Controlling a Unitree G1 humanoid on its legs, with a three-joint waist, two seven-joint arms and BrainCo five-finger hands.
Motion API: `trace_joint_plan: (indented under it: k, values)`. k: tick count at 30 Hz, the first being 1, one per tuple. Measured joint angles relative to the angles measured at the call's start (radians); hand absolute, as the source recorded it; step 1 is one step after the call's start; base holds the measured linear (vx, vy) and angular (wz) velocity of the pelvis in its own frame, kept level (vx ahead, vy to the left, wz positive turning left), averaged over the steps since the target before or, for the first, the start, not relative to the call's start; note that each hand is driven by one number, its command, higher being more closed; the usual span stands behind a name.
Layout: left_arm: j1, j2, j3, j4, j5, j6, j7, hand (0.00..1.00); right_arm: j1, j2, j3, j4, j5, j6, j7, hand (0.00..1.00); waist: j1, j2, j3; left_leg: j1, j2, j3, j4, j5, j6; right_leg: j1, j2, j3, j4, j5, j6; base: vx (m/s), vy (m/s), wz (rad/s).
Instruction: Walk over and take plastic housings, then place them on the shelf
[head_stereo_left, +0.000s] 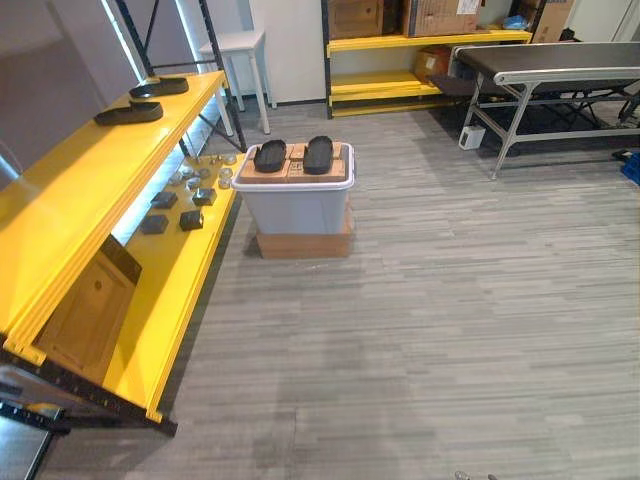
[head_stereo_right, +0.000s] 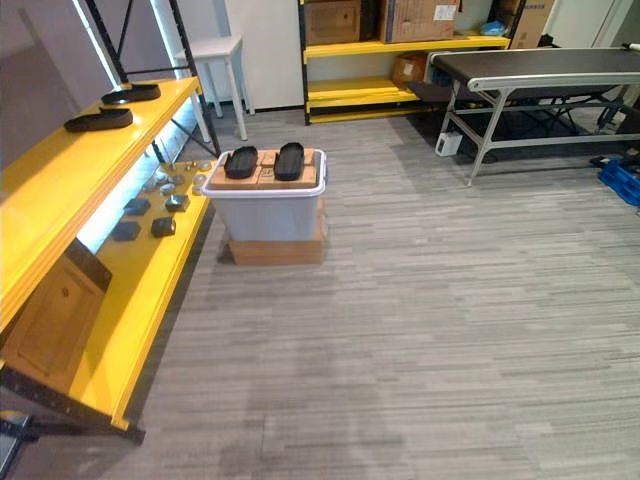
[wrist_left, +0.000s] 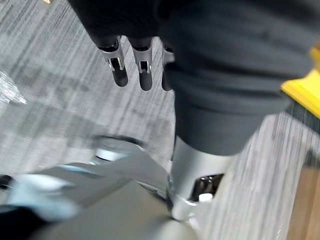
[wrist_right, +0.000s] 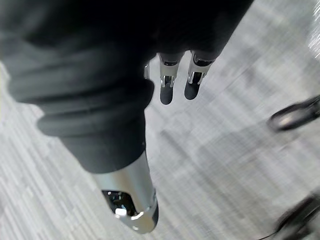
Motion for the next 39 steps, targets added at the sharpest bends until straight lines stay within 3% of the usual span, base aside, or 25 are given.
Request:
trace_joint_plan:
  k: [1, 3, 5, 6, 7, 9, 11, 13, 14, 16, 17, 18, 20, 21, 23, 24, 26, 29, 31, 32, 33, 36, 37, 38, 39]
  values:
    - [0.027, 0.008, 0.003, 0.001, 0.000, 0.001, 0.000, 0.00, 0.013, 0.010, 0.023, 0.001, -0.002, 0.000, -0.001, 0.00, 0.005, -0.042, -0.033, 0.000, -0.074, -0.036, 0.008, 0.041, 0.045, 0.005, -0.056, 0.010, 0.027, -0.032, 0.053, 0.54, 0.201, -0.25]
    - [0.033, 0.011, 0.003, 0.029, 0.000, 0.004, 0.004, 0.00, 0.006, 0.010, 0.039, 0.031, -0.005, -0.001, -0.002, 0.00, 0.003, -0.062, -0.035, 0.046, -0.112, -0.051, 0.018, 0.087, 0.137, -0.051, -0.105, 0.018, 0.234, -0.036, 0.070, 0.81, 0.299, -0.07]
    - [0.036, 0.036, 0.001, 0.047, -0.001, 0.012, 0.004, 0.00, 0.026, 0.035, 0.037, 0.061, -0.009, -0.001, -0.001, 0.00, 0.001, -0.083, -0.034, 0.168, -0.149, -0.053, 0.006, 0.071, 0.167, -0.156, -0.166, 0.023, 0.637, 0.092, 0.163, 0.79, 0.291, 0.26]
    - [0.035, 0.046, -0.002, 0.045, -0.001, 0.013, 0.003, 0.00, 0.048, 0.046, 0.038, 0.074, -0.010, 0.000, 0.001, 0.00, 0.000, -0.081, -0.030, 0.253, -0.160, -0.061, -0.016, 0.053, 0.188, -0.222, -0.194, 0.031, 0.846, 0.188, 0.174, 0.67, 0.211, 0.34]
    - [0.032, 0.050, -0.006, 0.044, -0.001, 0.013, 0.004, 0.00, 0.051, 0.050, 0.039, 0.081, -0.010, 0.000, 0.002, 0.00, -0.002, -0.079, -0.029, 0.300, -0.165, -0.073, -0.030, 0.040, 0.192, -0.251, -0.206, 0.019, 0.932, 0.182, 0.168, 0.77, 0.163, 0.55]
    - [0.014, 0.066, -0.045, 0.037, -0.011, 0.013, 0.007, 0.00, 0.065, 0.062, 0.042, 0.085, -0.013, 0.000, 0.009, 0.00, -0.032, -0.068, -0.024, 0.434, -0.162, -0.123, -0.107, 0.025, 0.203, -0.330, -0.221, -0.055, 1.029, 0.094, 0.089, 0.58, 0.070, 0.69]
    - [-0.036, 0.079, -0.076, 0.035, -0.039, 0.011, 0.007, 0.00, 0.072, 0.064, 0.043, 0.085, -0.013, -0.001, 0.009, 0.00, -0.055, -0.054, -0.018, 0.553, -0.120, -0.164, -0.193, 0.001, 0.188, -0.449, -0.188, -0.137, 0.852, 0.020, 0.049, 0.57, -0.035, 0.61]
    - [-0.070, 0.081, -0.077, 0.034, -0.041, 0.009, 0.011, 0.00, 0.078, 0.064, 0.043, 0.085, -0.013, -0.001, 0.009, 0.00, -0.064, -0.053, -0.017, 0.607, -0.090, -0.178, -0.223, -0.035, 0.172, -0.526, -0.139, -0.160, 0.560, 0.040, 0.042, 0.66, -0.161, 0.39]
    - [-0.089, 0.075, -0.076, 0.035, -0.043, 0.008, 0.016, 0.00, 0.084, 0.063, 0.042, 0.084, -0.013, -0.001, 0.008, 0.00, -0.077, -0.060, -0.016, 0.637, -0.083, -0.195, -0.242, -0.062, 0.158, -0.549, -0.117, -0.154, 0.317, 0.114, 0.058, 0.62, -0.210, 0.46]
    - [-0.091, 0.063, -0.070, 0.035, -0.047, 0.005, 0.021, 0.00, 0.115, 0.058, 0.038, 0.085, -0.014, 0.000, 0.006, 0.00, -0.092, -0.080, -0.020, 0.704, -0.098, -0.221, -0.269, -0.107, 0.147, -0.591, -0.123, -0.121, 0.145, 0.189, 0.071, 0.70, -0.336, 0.48]
    - [-0.086, 0.030, -0.045, 0.038, -0.048, 0.006, 0.021, 0.00, 0.132, 0.050, 0.024, 0.084, -0.029, 0.002, 0.006, 0.00, -0.112, -0.054, -0.020, 0.746, -0.074, -0.238, -0.263, -0.128, 0.137, -0.595, -0.103, -0.078, 0.224, 0.301, 0.036, 0.89, -0.428, 0.42]
    - [-0.083, 0.014, -0.025, 0.037, -0.049, 0.006, 0.020, 0.00, 0.139, 0.053, 0.002, 0.083, -0.037, 0.002, 0.006, 0.00, -0.112, -0.039, -0.029, 0.741, -0.062, -0.238, -0.236, -0.127, 0.137, -0.606, -0.091, -0.069, 0.267, 0.305, 0.028, 0.62, -0.273, 0.31]
    - [-0.077, -0.036, 0.054, 0.032, -0.059, -0.002, 0.020, 0.00, 0.162, 0.070, -0.042, 0.066, -0.040, 0.002, 0.007, 0.00, -0.103, -0.002, -0.042, 0.670, -0.011, -0.240, 0.003, -0.114, 0.113, -0.570, -0.041, -0.097, 0.323, 0.234, -0.053, 0.78, -0.323, 0.13]
    - [-0.071, -0.054, 0.096, 0.025, -0.073, -0.001, 0.020, 0.00, 0.169, 0.078, -0.041, 0.056, -0.040, 0.003, 0.009, 0.00, -0.103, 0.006, -0.038, 0.579, 0.016, -0.248, 0.245, -0.044, 0.016, -0.510, -0.013, -0.107, 0.311, 0.194, -0.062, 0.67, -0.261, 0.12]
    - [-0.045, -0.079, 0.128, -0.003, -0.092, 0.001, 0.015, 0.00, 0.179, 0.082, -0.038, 0.032, -0.040, 0.004, 0.008, 0.00, -0.094, 0.007, -0.031, 0.422, 0.042, -0.273, 0.616, 0.039, -0.101, -0.405, 0.027, -0.114, 0.275, 0.149, -0.083, 0.66, -0.199, 0.07]
    - [-0.025, -0.078, 0.128, -0.004, -0.110, 0.004, 0.012, 0.00, 0.181, 0.088, -0.038, 0.015, -0.040, 0.004, 0.007, 0.00, -0.084, 0.002, -0.027, 0.309, 0.058, -0.233, 0.818, 0.019, -0.116, -0.304, 0.049, -0.108, 0.230, 0.123, -0.105, 0.68, -0.155, -0.05]
    - [-0.010, -0.079, 0.136, -0.019, -0.136, 0.004, 0.009, 0.00, 0.179, 0.086, -0.038, 0.016, -0.040, 0.004, 0.006, 0.00, -0.067, -0.010, -0.023, 0.241, 0.076, -0.166, 0.853, -0.001, -0.089, -0.240, 0.051, -0.093, 0.188, 0.111, -0.104, 0.39, -0.039, -0.19]
    - [0.016, -0.056, 0.111, -0.020, -0.137, 0.003, 0.004, 0.00, 0.109, 0.073, -0.042, 0.028, -0.038, 0.006, 0.004, 0.00, -0.041, -0.021, -0.020, 0.133, 0.072, -0.033, 0.499, -0.129, -0.037, -0.129, 0.008, -0.031, 0.123, 0.097, -0.065, 0.52, 0.069, -0.55]
    - [0.037, -0.053, 0.087, -0.020, -0.137, 0.003, 0.006, 0.00, 0.078, 0.070, -0.044, 0.020, -0.031, 0.003, 0.004, 0.00, -0.038, -0.022, -0.021, 0.155, 0.024, -0.032, 0.069, -0.086, 0.001, -0.098, -0.034, -0.003, 0.099, 0.078, -0.026, 0.47, 0.214, -0.60]
    - [0.044, -0.050, 0.077, -0.014, -0.136, 0.003, 0.008, 0.00, 0.075, 0.064, -0.038, 0.019, -0.027, -0.001, 0.000, 0.00, -0.024, -0.020, -0.031, 0.178, -0.008, -0.056, -0.055, 0.063, 0.008, -0.076, -0.054, 0.016, 0.084, 0.060, 0.003, 0.60, 0.294, -0.21]
    - [0.041, -0.031, 0.057, -0.001, -0.136, 0.000, 0.010, 0.00, 0.077, 0.076, -0.011, 0.020, -0.013, 0.000, -0.004, 0.00, -0.026, -0.049, -0.049, 0.185, -0.058, -0.054, -0.057, 0.043, 0.039, -0.061, -0.099, 0.014, 0.078, 0.053, 0.014, 0.51, 0.244, 0.03]
    - [0.019, 0.002, 0.017, 0.008, -0.135, -0.001, 0.014, 0.00, 0.070, 0.073, 0.020, 0.019, 0.000, -0.001, -0.005, 0.00, -0.046, -0.065, -0.044, 0.219, -0.097, -0.067, -0.029, 0.008, 0.084, -0.070, -0.138, 0.019, 0.213, 0.058, 0.025, 0.49, 0.250, 0.26]
    - [0.023, 0.007, -0.003, 0.017, -0.135, -0.002, 0.015, 0.00, 0.068, 0.072, 0.040, 0.014, 0.017, -0.002, -0.008, 0.00, -0.037, -0.057, -0.048, 0.277, -0.092, -0.065, -0.053, -0.034, 0.086, -0.146, -0.148, 0.037, 0.414, 0.064, 0.042, 0.51, 0.295, -0.25]
    - [0.027, 0.019, -0.028, 0.018, -0.135, -0.001, 0.017, 0.00, 0.059, 0.075, 0.085, -0.007, 0.040, -0.003, -0.010, 0.00, -0.043, -0.057, -0.047, 0.328, -0.094, -0.059, -0.084, -0.057, 0.086, -0.249, -0.175, 0.047, 0.652, 0.096, 0.103, 0.40, 0.212, -0.20]
    - [0.026, 0.029, -0.046, 0.020, -0.135, 0.001, 0.019, 0.00, 0.058, 0.078, 0.100, -0.017, 0.040, -0.003, -0.009, 0.00, -0.049, -0.061, -0.045, 0.349, -0.097, -0.061, -0.091, -0.062, 0.092, -0.289, -0.187, 0.047, 0.747, 0.091, 0.109, 0.45, 0.166, 0.08]
